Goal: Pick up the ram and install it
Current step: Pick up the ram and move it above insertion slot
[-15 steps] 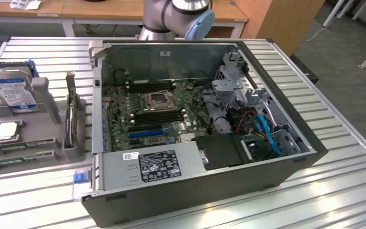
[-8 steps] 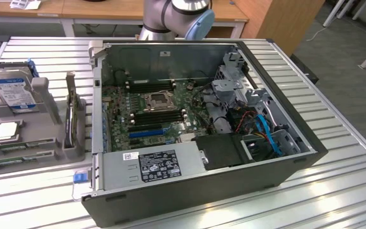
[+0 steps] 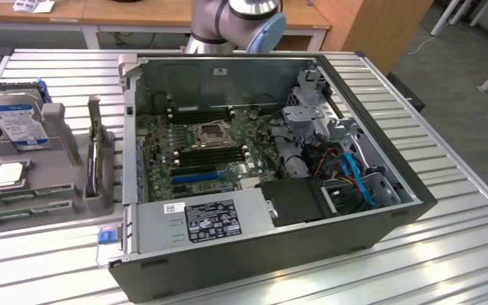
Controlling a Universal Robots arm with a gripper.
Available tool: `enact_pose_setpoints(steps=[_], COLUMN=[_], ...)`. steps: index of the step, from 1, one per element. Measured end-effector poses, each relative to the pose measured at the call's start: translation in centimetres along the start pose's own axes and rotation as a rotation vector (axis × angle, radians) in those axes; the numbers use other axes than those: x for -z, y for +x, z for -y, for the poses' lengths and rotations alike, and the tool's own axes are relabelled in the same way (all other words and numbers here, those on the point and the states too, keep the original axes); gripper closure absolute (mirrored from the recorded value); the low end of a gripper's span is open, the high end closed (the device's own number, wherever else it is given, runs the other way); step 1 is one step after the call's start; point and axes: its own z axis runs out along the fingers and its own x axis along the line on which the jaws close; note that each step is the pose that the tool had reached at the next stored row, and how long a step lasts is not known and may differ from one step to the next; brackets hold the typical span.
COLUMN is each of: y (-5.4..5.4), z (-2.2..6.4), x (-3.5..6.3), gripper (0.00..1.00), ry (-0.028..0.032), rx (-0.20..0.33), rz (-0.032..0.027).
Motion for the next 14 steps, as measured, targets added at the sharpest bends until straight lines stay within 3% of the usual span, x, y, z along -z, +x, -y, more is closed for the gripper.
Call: enact_pose_setpoints(steps=[14], y=[0.1], z=[0.04], x=[-2.55], gripper=[0.76], ry=[0.0], rx=[-0.001], rz=[0.0])
